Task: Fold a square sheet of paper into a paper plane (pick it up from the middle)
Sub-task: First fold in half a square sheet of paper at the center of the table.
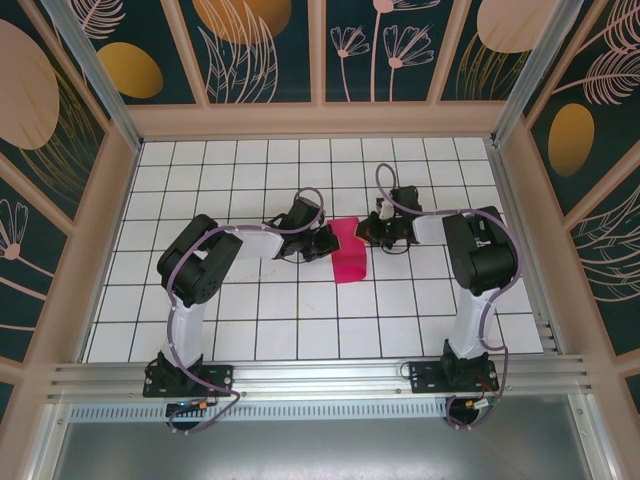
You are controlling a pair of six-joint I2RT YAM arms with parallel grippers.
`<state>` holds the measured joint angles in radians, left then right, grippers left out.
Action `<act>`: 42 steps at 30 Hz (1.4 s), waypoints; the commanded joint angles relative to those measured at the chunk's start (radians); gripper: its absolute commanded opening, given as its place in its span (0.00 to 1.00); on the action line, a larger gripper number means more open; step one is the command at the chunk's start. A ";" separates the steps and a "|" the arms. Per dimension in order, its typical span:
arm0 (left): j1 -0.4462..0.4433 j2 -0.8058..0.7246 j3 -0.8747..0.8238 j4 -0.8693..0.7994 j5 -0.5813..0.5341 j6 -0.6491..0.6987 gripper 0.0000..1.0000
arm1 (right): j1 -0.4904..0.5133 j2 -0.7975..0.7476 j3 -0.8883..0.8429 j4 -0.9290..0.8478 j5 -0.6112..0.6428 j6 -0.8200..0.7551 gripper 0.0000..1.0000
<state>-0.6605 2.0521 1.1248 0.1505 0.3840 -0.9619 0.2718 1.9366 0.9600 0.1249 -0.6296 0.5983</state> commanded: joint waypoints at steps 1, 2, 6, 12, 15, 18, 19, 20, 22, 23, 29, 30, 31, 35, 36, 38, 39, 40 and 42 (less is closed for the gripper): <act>0.000 0.074 -0.077 -0.221 -0.100 0.008 0.00 | -0.057 0.000 -0.020 0.011 0.118 0.041 0.00; 0.000 0.073 -0.077 -0.221 -0.100 0.008 0.00 | -0.061 -0.006 -0.020 0.009 0.126 0.041 0.00; -0.001 0.070 -0.078 -0.220 -0.100 0.008 0.00 | -0.056 -0.060 -0.025 0.049 0.089 0.029 0.00; -0.001 0.070 -0.079 -0.215 -0.100 0.008 0.00 | 0.012 -0.102 -0.033 0.116 -0.012 0.000 0.00; -0.001 0.070 -0.077 -0.215 -0.099 0.007 0.01 | 0.045 -0.052 0.002 0.101 -0.021 0.000 0.00; 0.000 0.070 -0.078 -0.215 -0.099 0.008 0.01 | 0.062 -0.002 0.046 0.074 -0.004 0.003 0.00; 0.000 0.070 -0.078 -0.215 -0.099 0.007 0.01 | 0.061 0.013 0.060 0.069 0.002 0.006 0.00; 0.000 0.072 -0.079 -0.215 -0.098 0.006 0.01 | 0.061 0.026 0.072 0.065 0.005 0.004 0.00; -0.001 0.072 -0.078 -0.213 -0.097 0.006 0.01 | 0.051 0.051 0.090 0.057 0.020 0.003 0.00; 0.000 0.072 -0.078 -0.213 -0.097 0.006 0.01 | 0.044 0.060 0.095 0.059 0.021 0.003 0.00; -0.001 0.071 -0.084 -0.210 -0.099 0.006 0.01 | -0.007 0.102 0.120 0.036 0.082 -0.005 0.00; 0.000 0.071 -0.085 -0.211 -0.098 0.005 0.01 | -0.014 0.107 0.125 0.031 0.098 -0.004 0.00; 0.000 0.072 -0.085 -0.211 -0.098 0.006 0.01 | -0.018 0.109 0.129 0.029 0.113 -0.003 0.00; -0.001 0.069 -0.085 -0.206 -0.099 0.006 0.01 | -0.034 0.104 0.149 0.027 0.164 0.018 0.00; -0.001 0.069 -0.084 -0.206 -0.097 0.006 0.01 | -0.037 0.098 0.156 0.024 0.171 0.021 0.00; 0.000 0.069 -0.083 -0.206 -0.097 0.008 0.01 | -0.037 0.070 0.161 0.022 0.160 0.017 0.00; 0.000 0.069 -0.083 -0.206 -0.097 0.008 0.01 | -0.034 0.045 0.155 0.026 0.150 0.014 0.00; 0.000 0.069 -0.083 -0.206 -0.097 0.008 0.01 | -0.033 0.022 0.145 0.023 0.138 0.007 0.00; 0.000 0.069 -0.082 -0.206 -0.097 0.008 0.01 | -0.023 -0.042 0.108 0.007 0.116 -0.014 0.00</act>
<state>-0.6605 2.0487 1.1114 0.1730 0.3836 -0.9619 0.2356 2.0010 1.0897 0.1570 -0.5007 0.6094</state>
